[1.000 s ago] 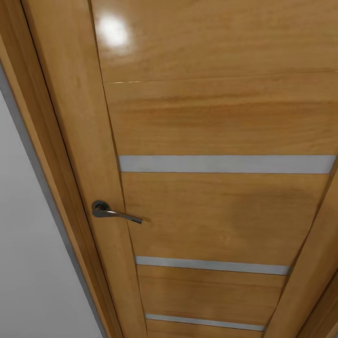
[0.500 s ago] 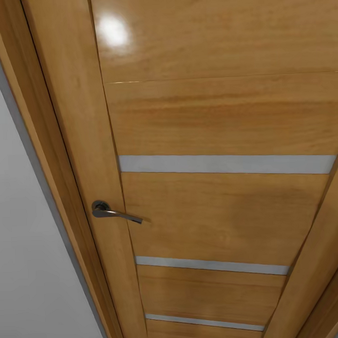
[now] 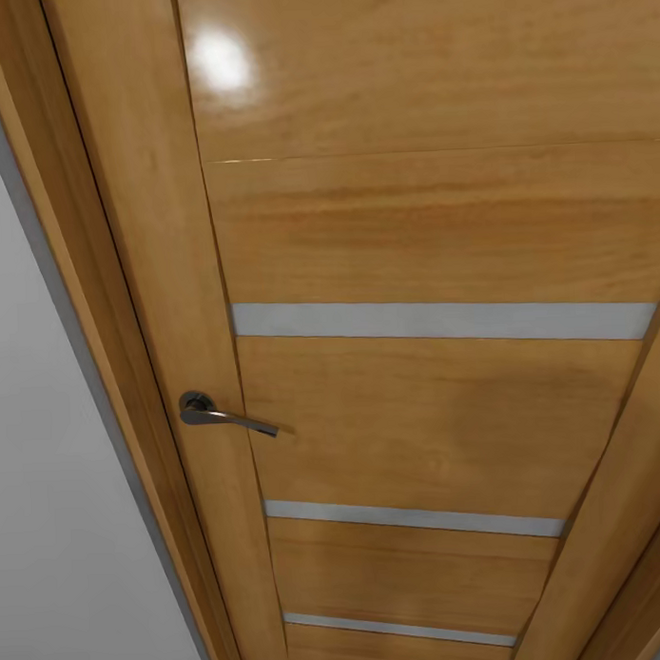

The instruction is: Move the two storage containers from the living room to the garage. In the garage, place one container on the floor and stack the other container on top of it (either order is fine).

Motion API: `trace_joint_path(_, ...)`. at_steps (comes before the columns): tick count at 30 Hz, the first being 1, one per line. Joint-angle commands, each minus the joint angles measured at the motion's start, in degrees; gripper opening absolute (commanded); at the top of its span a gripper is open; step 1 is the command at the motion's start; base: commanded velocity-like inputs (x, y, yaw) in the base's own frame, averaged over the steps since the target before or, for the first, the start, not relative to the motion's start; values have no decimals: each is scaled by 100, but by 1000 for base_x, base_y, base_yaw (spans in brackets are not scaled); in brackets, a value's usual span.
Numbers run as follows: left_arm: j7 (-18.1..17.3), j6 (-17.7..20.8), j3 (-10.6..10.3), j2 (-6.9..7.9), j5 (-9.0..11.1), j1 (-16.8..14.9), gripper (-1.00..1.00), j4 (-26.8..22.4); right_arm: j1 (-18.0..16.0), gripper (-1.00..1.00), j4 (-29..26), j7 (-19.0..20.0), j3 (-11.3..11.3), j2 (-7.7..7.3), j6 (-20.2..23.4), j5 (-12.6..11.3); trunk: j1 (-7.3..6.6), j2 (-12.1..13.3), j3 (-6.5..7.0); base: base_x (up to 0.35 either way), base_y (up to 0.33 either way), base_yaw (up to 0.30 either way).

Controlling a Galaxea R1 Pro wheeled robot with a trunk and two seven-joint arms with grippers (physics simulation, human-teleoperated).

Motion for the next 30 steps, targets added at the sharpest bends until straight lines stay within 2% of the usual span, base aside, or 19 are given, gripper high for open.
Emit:
trace_joint_path(1,7,-1,-8,0,35,-1,100,-3,-1,100,-101,-82,8,-7,-51,-2,0,-3,-5,0,0,0)
trace_joint_path(6,6,1,-7,10,35,-1,100,-3,-1,100,-902,-690,-4,-21,-109,-7,0,-3,-5,0,0,0)
trace_joint_path(7,8,-1,0,12,34,-1,100,-3,-1,100,-1214,-1010,-10,-27,-106,-5,0,-3,-5,0,0,0)
trace_joint_path(11,9,0,4,9,35,-1,100,-3,-1,100,-1877,-1922,23,-15,-63,31,0,-3,-5,0,0,0)
trace_joint_path(13,8,1,2,6,35,-1,100,-3,-1,100,-2112,-2201,34,-3,-51,100,0,-3,-5,0,0,0)
trace_joint_path(17,10,1,2,10,35,-1,100,-3,-1,100,-2527,-2477,38,3,-40,387,0,-3,-5,0,0,0)
trace_joint_path(20,5,0,1,13,35,-1,100,-3,-1,100,-3088,-2614,26,-11,42,660,0,-3,-5,0,0,0)
trace_joint_path(24,7,1,1,11,35,-1,100,-3,-1,100,-3770,-2659,-1,-44,472,744,0,-3,-5,0,0,0)
trace_joint_path(30,4,1,1,12,35,-1,100,-3,-1,100,-5176,-2677,-17,-67,1293,790,0,-3,-5,0,0,0)
